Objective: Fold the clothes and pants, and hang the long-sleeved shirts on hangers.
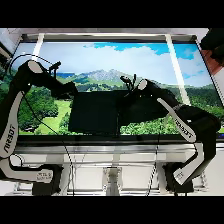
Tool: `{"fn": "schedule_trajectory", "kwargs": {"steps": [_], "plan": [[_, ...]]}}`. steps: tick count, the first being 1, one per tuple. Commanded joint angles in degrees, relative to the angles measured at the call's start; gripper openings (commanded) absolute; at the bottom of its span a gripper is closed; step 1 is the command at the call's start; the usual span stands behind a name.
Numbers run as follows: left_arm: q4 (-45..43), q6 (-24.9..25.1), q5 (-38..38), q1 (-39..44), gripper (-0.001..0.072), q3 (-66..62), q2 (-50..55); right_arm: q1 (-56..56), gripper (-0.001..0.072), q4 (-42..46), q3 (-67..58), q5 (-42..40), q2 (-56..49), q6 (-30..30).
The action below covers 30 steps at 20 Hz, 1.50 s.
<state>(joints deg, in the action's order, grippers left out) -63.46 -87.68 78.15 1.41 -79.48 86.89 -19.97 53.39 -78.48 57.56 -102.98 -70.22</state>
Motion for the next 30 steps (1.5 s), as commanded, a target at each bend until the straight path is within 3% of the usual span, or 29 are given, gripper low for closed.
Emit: {"fn": "schedule_trajectory", "kwargs": {"steps": [1,4,10,11,12,15,19,23,30], "plan": [[-0.63,0.04,0.17,-0.11,0.0571,0.02,0.0,0.87,0.0326,2.91,-2.4,2.32,-0.39,-2.67],[-0.63,0.04,0.17,-0.11,0.0572,0.02,0.0,0.94,0.032,7.13,-3.56,3.93,-0.55,-5.64],[-0.63,0.04,0.17,-0.11,0.0572,0.04,0.0,-1.11,0.03,6.01,-3.58,3.74,-3.13,-6.29],[-0.63,0.04,0.17,-0.11,0.0572,0.07,0.0,-1.57,0.0243,5.4,-3.58,3.32,-3.32,-6.27],[-0.66,0.04,0.17,-0.11,0.0571,0.09,0.0,-2.19,0.0091,4.98,-3.58,2.38,-3.32,-6.27],[-0.63,0.04,0.17,-0.11,0.0572,0.09,0.0,-2.99,0.0026,3.23,-4.92,1.49,-3.32,-6.27],[-1.57,0.04,0.15,-0.11,0.0572,0.09,0.0,-3.23,0.0023,4.81,-12.72,3.96,-3.13,-6.27],[-7.98,-2.38,0.13,-0.15,0.0572,0.09,0.0,-3.63,0.0022,13.09,-21.94,4.39,-3.1,-9.77],[-9.62,-3.56,0.24,-0.81,0.0572,0.09,0.0,-3.56,0.0027,18.14,-23.54,4.31,-3.72,-11.65]]}}
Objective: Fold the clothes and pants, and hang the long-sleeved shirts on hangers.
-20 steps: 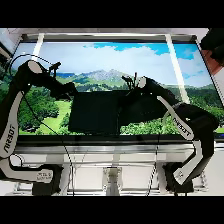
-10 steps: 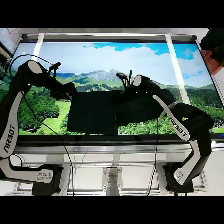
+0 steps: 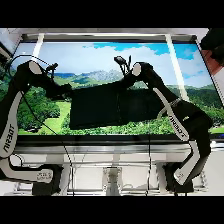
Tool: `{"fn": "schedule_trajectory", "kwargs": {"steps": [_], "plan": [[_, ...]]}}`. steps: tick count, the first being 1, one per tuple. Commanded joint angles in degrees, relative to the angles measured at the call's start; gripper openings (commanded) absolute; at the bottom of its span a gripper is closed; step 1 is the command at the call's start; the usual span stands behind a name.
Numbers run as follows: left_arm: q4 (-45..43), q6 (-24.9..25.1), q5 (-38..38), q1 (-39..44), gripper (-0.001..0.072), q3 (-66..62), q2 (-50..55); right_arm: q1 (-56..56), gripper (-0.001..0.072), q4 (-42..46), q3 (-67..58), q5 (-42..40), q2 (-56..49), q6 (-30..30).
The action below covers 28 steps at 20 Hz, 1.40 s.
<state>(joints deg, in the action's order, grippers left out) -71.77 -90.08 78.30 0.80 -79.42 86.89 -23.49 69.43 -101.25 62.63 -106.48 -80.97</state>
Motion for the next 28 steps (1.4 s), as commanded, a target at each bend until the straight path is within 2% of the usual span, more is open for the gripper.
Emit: {"fn": "schedule_trajectory", "kwargs": {"steps": [1,3,4,7,10,13,15,21,22,23,25,26,28], "plan": [[-1.31,-1.25,0.44,-0.2,0.0572,0.04,0.02,-0.07,0.0102,2.08,-0.81,-0.83,-0.37,-0.96],[-1.99,-1.25,1.31,-0.2,0.0572,0.09,0.02,-0.07,0.0326,2.36,-0.79,-0.07,-0.83,-1.07],[-2.43,-1.22,1.66,-0.2,0.0572,0.15,0.02,-0.04,0.0341,3.21,-0.81,0.28,-0.83,-1.05],[-2.8,-1.2,1.66,-0.22,0.0573,1.77,0.07,1.38,0.034,4.96,-0.81,2.75,-0.59,-1.05],[-2.71,-0.39,0.37,-0.2,0.0572,5.7,1.14,5.84,0.0338,5.9,-0.81,8.92,-0.22,-1.03],[-1.01,1.49,-4.17,-0.17,0.0571,8.74,2.58,12.04,0.0338,5.97,-0.81,15.41,-0.17,-0.96],[-0.39,1.4,-7.02,-0.17,0.0572,9.51,3.32,15.8,0.0338,5.92,-0.81,17.92,-0.17,-0.87],[1.33,1.9,-7.41,-0.17,0.0568,9.57,8.96,21.75,0.0337,5.88,-0.81,22.43,-0.17,-0.59],[3.28,2.43,-7.43,-0.17,0.0512,9.55,9.81,22.08,0.0335,5.86,-0.81,22.67,-0.17,-0.59],[5.6,3.19,-7.5,-0.17,0.0386,9.55,10.43,22.08,0.0329,5.95,-0.81,23.1,-0.17,-0.59],[7.3,3.52,-7.58,-0.11,0.0087,9.55,10.38,22.05,0.033,5.88,-0.81,23.58,-0.17,-0.57],[7.04,3.5,-6.93,-0.17,0.0022,9.55,9.51,22.05,0.0329,5.9,-0.81,24.09,-0.17,-0.57],[3.37,1.62,-5.03,-1.55,0.0022,9.51,5.75,22.08,0.0329,5.97,-0.81,25.38,-0.15,-0.35]]}}
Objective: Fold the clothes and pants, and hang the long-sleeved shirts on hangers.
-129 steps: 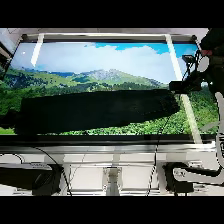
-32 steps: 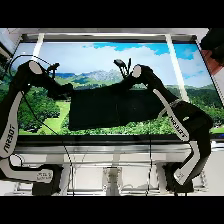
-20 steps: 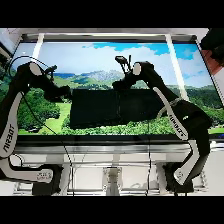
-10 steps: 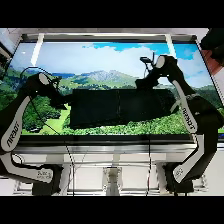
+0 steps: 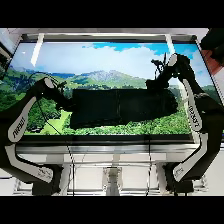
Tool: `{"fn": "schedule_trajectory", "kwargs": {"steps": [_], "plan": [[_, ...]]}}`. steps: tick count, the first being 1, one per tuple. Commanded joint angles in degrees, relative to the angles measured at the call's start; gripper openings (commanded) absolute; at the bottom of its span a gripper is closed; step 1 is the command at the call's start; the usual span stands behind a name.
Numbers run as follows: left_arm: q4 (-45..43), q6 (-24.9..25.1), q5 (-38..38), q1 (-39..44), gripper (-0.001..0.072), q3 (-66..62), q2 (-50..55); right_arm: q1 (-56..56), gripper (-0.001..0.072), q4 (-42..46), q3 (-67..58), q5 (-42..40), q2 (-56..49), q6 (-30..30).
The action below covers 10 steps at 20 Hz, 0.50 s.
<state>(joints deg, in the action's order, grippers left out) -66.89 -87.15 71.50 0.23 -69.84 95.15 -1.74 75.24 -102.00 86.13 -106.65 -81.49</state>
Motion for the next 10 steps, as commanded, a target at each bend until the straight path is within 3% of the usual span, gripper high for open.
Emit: {"fn": "schedule_trajectory", "kwargs": {"steps": [1,6,10], "plan": [[-5.27,-3.15,3.52,-2.19,0.0022,-0.17,-5.05,0.33,0.033,0.13,-0.07,2.51,0.13,0.22],[-28.52,-4.61,25.73,-13.53,0.0022,-5.81,-17.75,0.31,0.033,0.04,-0.07,2.32,3.32,1.66],[-28.68,-4.63,34.88,-20.7,0.0022,-14.01,-24.13,0.33,0.033,0.02,-0.07,2.14,5.81,2.34]]}}
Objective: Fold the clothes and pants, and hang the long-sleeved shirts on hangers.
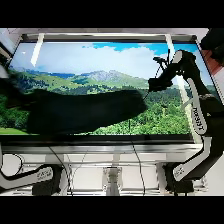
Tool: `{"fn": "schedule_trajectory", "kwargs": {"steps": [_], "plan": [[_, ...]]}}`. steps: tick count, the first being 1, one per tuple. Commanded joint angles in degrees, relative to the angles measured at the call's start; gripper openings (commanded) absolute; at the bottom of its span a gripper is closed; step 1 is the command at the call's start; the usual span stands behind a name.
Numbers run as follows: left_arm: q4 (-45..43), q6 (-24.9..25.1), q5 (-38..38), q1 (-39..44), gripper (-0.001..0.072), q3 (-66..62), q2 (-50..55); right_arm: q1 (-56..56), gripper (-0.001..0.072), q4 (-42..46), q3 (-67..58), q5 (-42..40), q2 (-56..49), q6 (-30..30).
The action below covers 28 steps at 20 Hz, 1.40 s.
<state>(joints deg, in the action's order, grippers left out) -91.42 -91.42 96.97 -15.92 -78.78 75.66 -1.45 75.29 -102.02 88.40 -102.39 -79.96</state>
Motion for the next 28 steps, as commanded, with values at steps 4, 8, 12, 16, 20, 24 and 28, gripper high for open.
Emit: {"fn": "schedule_trajectory", "kwargs": {"steps": [4,8,12,16,20,24,28], "plan": [[6.49,-5.35,9.18,-2.1,0.0022,-10.97,-8.09,0.04,0.033,-0.22,-0.02,-1.44,1.81,1.62],[19.61,-13.68,8.61,5.25,0.0022,-11.82,-6.73,-0.02,0.033,-1.27,-0.02,-3.3,1.79,2.43],[28.15,-21.44,-3.43,19.08,0.0022,-11.82,-3.67,-0.02,0.033,-2.12,-0.02,-5.29,1.79,3.15],[35.47,-27.1,-16.72,32.72,0.0022,-11.82,3.72,-0.02,0.033,-2.23,-0.02,-5.64,1.79,3.52],[48.24,-26.47,-39.93,45.66,0.0033,-11.82,13.75,-0.02,0.033,-2.95,-0.02,-5.92,1.79,4.15],[60.46,-25.11,-61.92,51.43,0.0421,-11.82,22.27,-0.02,0.033,-5.49,-0.02,-2.99,1.79,5.11],[62.14,-20.02,-62.64,50.23,0.0481,-11.82,23.04,0.04,0.033,-10.05,-0.02,-0.37,2.14,10.67]]}}
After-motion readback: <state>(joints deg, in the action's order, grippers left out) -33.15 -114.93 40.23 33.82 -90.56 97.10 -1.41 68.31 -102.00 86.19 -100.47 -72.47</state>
